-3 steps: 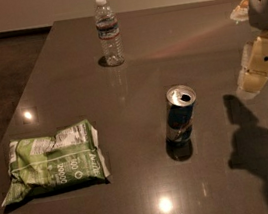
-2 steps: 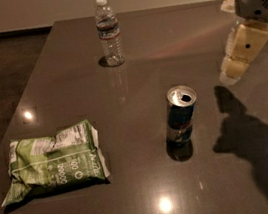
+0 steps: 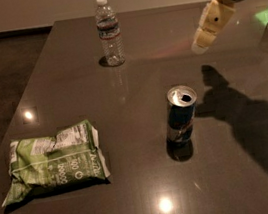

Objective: Move water bottle near redbull can

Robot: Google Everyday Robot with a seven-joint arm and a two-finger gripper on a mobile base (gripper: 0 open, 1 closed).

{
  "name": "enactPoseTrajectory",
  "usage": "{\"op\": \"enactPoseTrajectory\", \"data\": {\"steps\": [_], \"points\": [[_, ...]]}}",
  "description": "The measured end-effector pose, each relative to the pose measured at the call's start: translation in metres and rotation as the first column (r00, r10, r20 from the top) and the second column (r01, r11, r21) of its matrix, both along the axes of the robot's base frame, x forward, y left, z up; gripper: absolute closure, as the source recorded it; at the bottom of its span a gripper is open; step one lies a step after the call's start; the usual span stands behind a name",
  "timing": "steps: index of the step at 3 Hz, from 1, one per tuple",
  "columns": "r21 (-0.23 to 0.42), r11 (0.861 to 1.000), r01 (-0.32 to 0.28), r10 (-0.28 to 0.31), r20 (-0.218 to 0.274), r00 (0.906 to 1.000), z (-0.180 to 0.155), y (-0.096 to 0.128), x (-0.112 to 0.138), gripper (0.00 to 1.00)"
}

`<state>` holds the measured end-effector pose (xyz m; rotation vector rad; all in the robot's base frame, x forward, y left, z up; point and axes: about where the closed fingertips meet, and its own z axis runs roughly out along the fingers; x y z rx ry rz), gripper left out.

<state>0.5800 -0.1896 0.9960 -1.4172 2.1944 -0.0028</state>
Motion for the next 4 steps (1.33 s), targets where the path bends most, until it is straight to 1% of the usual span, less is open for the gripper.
{"op": "enactPoseTrajectory", "data": {"steps": [1,2,3,4], "points": [[0.061,0.997,0.055,-0.057,0.028,0.998,0.0,0.008,0.041,0.0],[0.145,0.984,0.101,-0.111,0.059,0.9921,-0.006,0.032,0.085,0.0],[0.195,0.976,0.097,-0.116,0.088,0.9894,-0.018,0.061,0.106,0.0],[0.241,0.967,0.082,-0.115,0.129,0.9849,-0.026,0.1,0.116,0.0]]}}
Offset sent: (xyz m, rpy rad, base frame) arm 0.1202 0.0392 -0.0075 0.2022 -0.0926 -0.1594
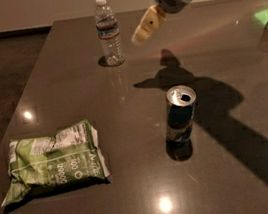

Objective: Move water bottle near redbull can

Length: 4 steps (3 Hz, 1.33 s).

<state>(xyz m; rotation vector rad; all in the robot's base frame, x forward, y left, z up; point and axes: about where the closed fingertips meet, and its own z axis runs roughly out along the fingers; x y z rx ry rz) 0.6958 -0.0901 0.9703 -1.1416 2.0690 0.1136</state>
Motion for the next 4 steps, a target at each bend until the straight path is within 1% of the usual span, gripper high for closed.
{"op": "enactPoseTrajectory", "data": {"steps": [1,2,3,4], "points": [[0.038,0.999,-0.015,0.014,0.037,0.9992,-0.017,0.038,0.016,0.0],[0.072,0.996,-0.043,0.04,0.053,0.9978,-0.029,0.068,0.032,0.0],[0.1,0.992,-0.074,0.068,0.058,0.996,-0.033,0.092,0.046,0.0],[0.123,0.988,-0.098,0.091,0.061,0.994,-0.031,0.107,0.054,0.0]]}}
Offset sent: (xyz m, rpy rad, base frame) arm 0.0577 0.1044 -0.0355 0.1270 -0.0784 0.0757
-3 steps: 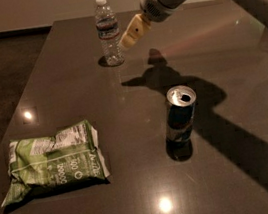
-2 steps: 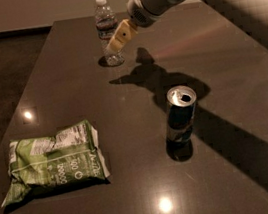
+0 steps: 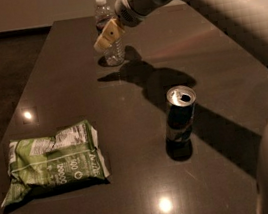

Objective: Move water bottle near redbull can

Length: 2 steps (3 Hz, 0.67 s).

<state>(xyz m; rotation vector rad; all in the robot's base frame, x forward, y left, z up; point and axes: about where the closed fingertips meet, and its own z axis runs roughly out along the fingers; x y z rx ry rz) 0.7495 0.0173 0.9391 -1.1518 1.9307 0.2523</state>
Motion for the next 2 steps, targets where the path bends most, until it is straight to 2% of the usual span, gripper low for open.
{"op": "enactPoseTrajectory", "data": {"steps": [1,2], "points": [[0.025,0.999,-0.023,0.023,-0.01,0.9997,0.0017,0.0086,0.0068,0.12],[0.036,0.999,-0.031,0.031,-0.023,0.9992,0.0052,0.0106,0.0123,0.34]]}}
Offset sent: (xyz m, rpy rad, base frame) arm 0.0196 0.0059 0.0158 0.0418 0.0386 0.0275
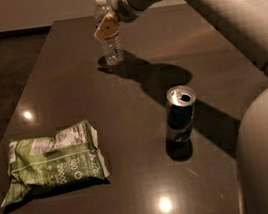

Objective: Move water bottle near redbull can

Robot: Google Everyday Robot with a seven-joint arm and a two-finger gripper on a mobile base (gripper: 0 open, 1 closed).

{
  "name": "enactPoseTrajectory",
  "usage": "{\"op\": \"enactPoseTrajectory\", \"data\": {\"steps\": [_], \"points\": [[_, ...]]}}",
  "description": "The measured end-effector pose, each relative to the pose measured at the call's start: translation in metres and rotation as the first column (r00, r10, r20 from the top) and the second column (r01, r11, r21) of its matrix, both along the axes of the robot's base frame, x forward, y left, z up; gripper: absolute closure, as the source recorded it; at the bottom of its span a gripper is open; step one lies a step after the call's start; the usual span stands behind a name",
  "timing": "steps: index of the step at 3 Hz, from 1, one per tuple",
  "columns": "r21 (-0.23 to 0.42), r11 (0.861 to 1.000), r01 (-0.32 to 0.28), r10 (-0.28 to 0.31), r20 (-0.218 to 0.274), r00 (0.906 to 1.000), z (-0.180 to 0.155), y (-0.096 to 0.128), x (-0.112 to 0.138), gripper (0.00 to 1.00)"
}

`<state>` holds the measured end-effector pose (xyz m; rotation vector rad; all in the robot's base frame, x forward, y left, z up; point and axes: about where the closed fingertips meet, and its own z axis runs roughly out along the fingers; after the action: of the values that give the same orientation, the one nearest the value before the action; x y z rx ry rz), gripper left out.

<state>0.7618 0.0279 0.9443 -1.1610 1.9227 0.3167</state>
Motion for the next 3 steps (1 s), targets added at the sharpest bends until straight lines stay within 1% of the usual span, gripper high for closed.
{"op": "enactPoseTrajectory", "data": {"steps": [1,2,3], "points": [[0.0,1.0,-0.003,0.003,-0.011,0.9999,0.004,-0.002,0.002,0.58],[-0.003,1.0,-0.008,0.008,-0.023,0.9997,0.008,-0.009,-0.002,0.81],[-0.001,1.0,-0.013,0.013,-0.041,0.9991,0.01,-0.024,-0.016,1.0]]}}
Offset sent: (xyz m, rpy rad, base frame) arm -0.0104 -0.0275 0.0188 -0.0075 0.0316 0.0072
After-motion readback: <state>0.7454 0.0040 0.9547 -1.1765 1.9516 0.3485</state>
